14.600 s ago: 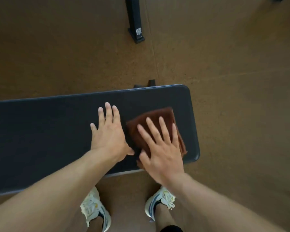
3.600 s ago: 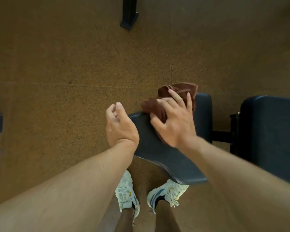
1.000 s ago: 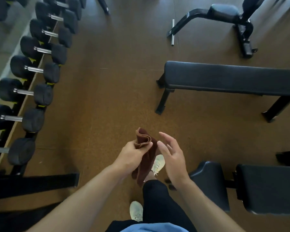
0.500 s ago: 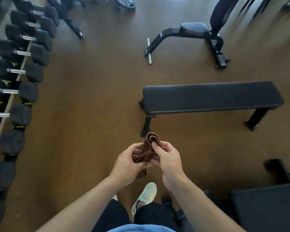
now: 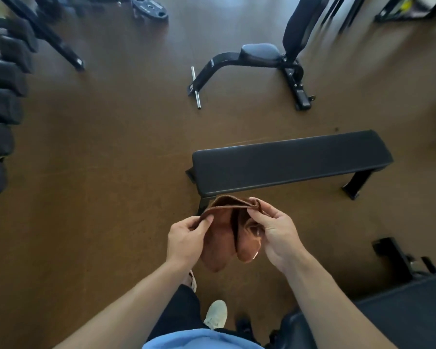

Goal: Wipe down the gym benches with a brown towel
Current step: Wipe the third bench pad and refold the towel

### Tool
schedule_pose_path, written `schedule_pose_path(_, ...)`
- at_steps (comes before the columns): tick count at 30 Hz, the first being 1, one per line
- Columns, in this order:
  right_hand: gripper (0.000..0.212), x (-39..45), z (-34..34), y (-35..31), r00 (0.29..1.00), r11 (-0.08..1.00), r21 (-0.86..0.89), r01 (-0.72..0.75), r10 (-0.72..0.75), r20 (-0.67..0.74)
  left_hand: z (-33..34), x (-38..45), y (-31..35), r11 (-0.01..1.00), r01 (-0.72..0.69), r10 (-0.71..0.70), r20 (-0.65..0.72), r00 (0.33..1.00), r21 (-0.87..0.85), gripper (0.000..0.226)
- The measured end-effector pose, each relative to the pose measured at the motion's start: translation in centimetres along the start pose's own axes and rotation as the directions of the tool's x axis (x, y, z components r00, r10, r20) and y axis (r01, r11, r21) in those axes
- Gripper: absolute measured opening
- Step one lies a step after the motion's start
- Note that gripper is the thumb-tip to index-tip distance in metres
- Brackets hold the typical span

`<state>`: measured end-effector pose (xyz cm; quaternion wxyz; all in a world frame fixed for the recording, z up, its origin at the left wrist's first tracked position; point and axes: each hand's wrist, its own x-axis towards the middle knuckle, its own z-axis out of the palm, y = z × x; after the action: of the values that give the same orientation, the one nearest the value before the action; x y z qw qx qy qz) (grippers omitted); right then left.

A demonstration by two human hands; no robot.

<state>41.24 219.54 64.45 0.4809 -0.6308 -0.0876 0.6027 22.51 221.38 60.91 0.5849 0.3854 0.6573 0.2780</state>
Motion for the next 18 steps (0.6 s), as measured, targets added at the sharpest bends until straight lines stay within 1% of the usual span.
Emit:
schedule_pose_path(2, 0.015, 2.0, 1.3, -0.9, 0.996, 0.996, -0.086, 0.028, -0.035, -0.083, -0.1, 2.7, 1.7, 1.0, 0.023, -0.022, -0.026, 0.999, 0.018, 0.025)
schedule_pose_path(4, 0.009, 4.1, 2.8, -1.1, 0.985, 0.978, -0.201, 0.061, -0.091, -0.145, -0.1, 5.2, 3.5, 0.999, 0.049, -0.049, -0.012, 0.999, 0.011, 0.03)
schedule_pose_path(7, 0.026, 6.7, 5.7, -1.6, 0.96, 0.925, -0.365, 0.103, -0.189, -0.208, 0.3, 8.5, 5.8, 0.996, 0.087, -0.087, 0.0, 0.996, 0.012, 0.033)
schedule_pose_path(8, 0.027, 7.3, 6.6, -1.9, 0.953, 0.907, -0.4, 0.128, -0.224, -0.204, 0.3, 9.5, 6.6, 0.995, 0.099, -0.099, 0.005, 0.995, 0.018, 0.032)
schedule_pose_path(10, 0.023, 8.4, 8.6, -2.6, 0.949, 0.887, -0.416, 0.198, -0.28, -0.145, 0.5, 11.2, 8.2, 0.99, 0.142, -0.142, 0.033, 0.989, 0.002, 0.031)
schedule_pose_path(12, 0.015, 9.4, 10.5, -3.2, 0.952, 0.874, -0.415, 0.253, -0.302, -0.057, 0.6, 12.8, 9.9, 0.976, 0.212, -0.207, 0.084, 0.975, -0.058, 0.031)
schedule_pose_path(14, 0.011, 10.6, 11.6, -3.4, 0.946, 0.827, -0.473, 0.304, -0.321, 0.046, 0.9, 14.3, 11.4, 0.967, 0.245, -0.238, 0.091, 0.967, -0.066, 0.032)
schedule_pose_path(16, 0.017, 11.9, 11.9, -3.8, 0.933, 0.746, -0.566, 0.353, -0.328, 0.15, 1.4, 15.9, 12.5, 0.961, 0.267, -0.263, 0.064, 0.963, -0.075, 0.036)
schedule_pose_path(18, 0.032, 13.4, 11.3, -4.8, 0.923, 0.653, -0.653, 0.384, -0.296, 0.246, 2.0, 17.6, 13.2, 0.938, 0.323, -0.321, 0.04, 0.946, -0.125, 0.039)
